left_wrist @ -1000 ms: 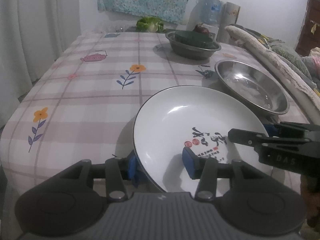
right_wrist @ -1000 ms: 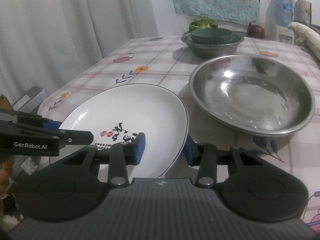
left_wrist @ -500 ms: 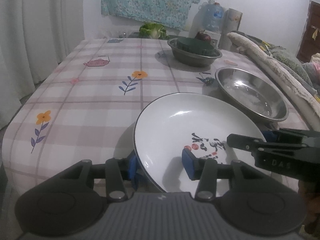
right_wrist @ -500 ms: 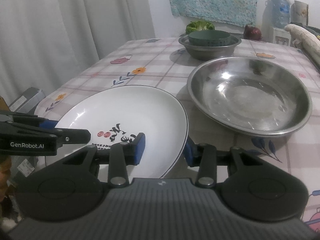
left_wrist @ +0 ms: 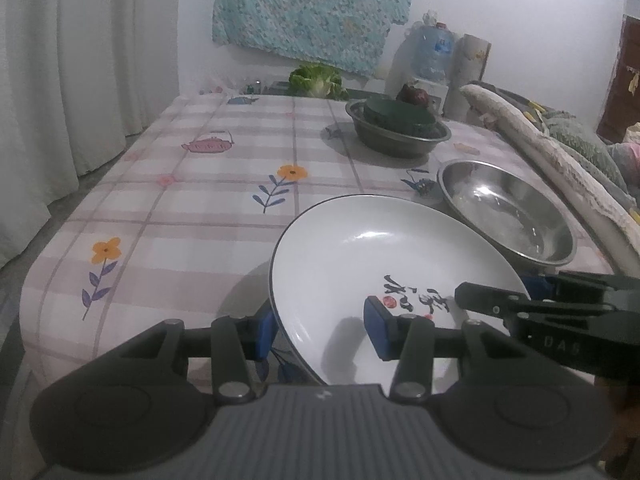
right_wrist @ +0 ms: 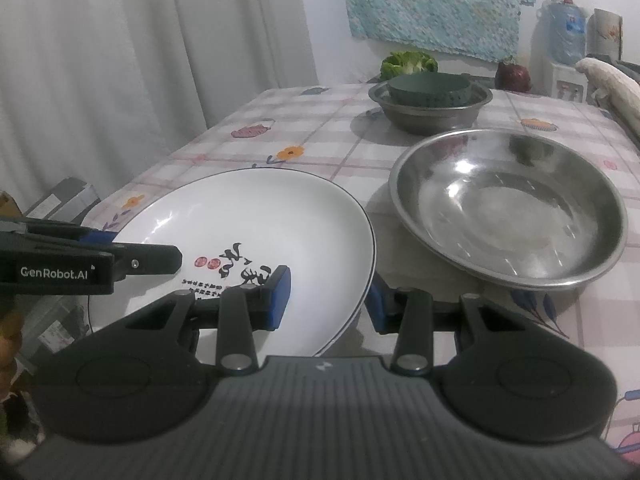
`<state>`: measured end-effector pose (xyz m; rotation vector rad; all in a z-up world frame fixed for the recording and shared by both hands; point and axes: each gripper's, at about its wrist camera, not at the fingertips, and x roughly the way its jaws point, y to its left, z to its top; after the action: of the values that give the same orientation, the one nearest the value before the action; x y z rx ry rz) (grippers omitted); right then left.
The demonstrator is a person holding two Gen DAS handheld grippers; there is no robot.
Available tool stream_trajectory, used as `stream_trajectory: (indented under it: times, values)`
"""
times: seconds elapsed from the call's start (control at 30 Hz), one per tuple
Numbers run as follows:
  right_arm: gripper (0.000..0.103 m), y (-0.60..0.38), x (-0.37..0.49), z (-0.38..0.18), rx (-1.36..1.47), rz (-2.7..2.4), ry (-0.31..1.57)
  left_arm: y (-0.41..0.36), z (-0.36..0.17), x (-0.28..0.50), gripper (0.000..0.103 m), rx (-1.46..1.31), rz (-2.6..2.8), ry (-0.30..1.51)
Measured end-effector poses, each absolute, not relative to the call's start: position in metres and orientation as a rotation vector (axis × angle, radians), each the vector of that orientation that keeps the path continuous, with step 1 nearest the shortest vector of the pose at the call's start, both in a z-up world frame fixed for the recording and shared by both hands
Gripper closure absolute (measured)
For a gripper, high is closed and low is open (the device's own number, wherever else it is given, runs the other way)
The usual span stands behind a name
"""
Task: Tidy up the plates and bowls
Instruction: 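Carry the white plate with both tools over the stacked steel plates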
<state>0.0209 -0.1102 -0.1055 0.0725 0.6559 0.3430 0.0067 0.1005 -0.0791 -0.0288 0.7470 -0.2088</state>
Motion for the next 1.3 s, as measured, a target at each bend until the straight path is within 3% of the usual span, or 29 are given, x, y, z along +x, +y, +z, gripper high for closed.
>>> stream_trajectory:
  times: [1.3]
  values:
    - [0.065, -0.137, 0.009, -0.072, 0.142, 0.281, 0.586, 0.072, -0.047, 0.018, 0.057, -0.013, -0.251, 0.664]
